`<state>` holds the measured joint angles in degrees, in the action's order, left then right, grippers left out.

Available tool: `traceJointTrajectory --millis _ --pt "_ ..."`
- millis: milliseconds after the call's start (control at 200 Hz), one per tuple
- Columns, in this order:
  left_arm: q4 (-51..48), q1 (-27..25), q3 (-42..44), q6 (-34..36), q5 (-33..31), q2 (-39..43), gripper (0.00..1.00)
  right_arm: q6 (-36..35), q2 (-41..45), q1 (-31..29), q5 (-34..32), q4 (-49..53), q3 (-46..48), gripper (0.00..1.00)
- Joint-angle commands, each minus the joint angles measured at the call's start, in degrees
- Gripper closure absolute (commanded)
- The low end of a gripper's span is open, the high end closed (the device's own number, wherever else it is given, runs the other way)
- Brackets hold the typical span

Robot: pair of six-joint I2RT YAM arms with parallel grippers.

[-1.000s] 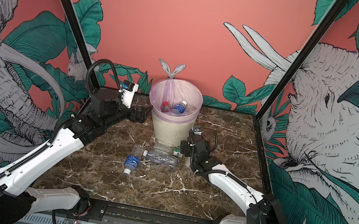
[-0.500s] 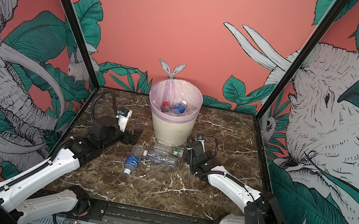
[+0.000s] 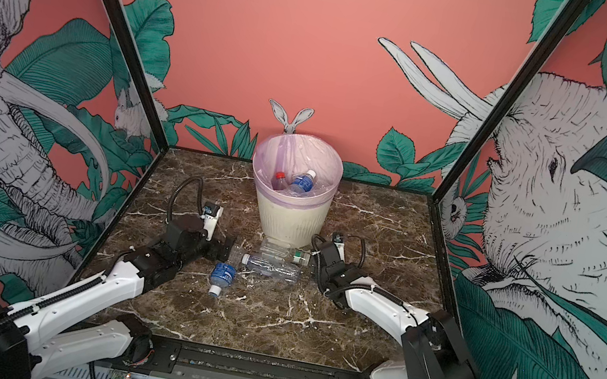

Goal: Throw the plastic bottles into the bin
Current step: 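Move the right gripper down and grasp the orange-label tea bottle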

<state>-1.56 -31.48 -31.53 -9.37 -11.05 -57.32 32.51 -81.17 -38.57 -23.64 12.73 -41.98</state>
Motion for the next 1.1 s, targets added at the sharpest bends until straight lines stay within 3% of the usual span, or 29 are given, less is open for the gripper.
traceJointTrajectory --millis 0,185,1095 --pt "5.3 -0.2 2.7 0.6 -1.2 0.6 0.0 3.4 -1.7 0.3 1.0 0.2 -1.7 0.07" --pt "10.0 -0.2 6.2 0.1 -1.1 -0.3 0.0 4.1 -3.3 0.2 1.4 -0.2 -2.1 0.08" --pt "8.8 -0.2 3.8 -0.1 -0.2 -4.6 0.01 1.9 -8.0 0.0 6.5 -0.1 -1.4 0.2"
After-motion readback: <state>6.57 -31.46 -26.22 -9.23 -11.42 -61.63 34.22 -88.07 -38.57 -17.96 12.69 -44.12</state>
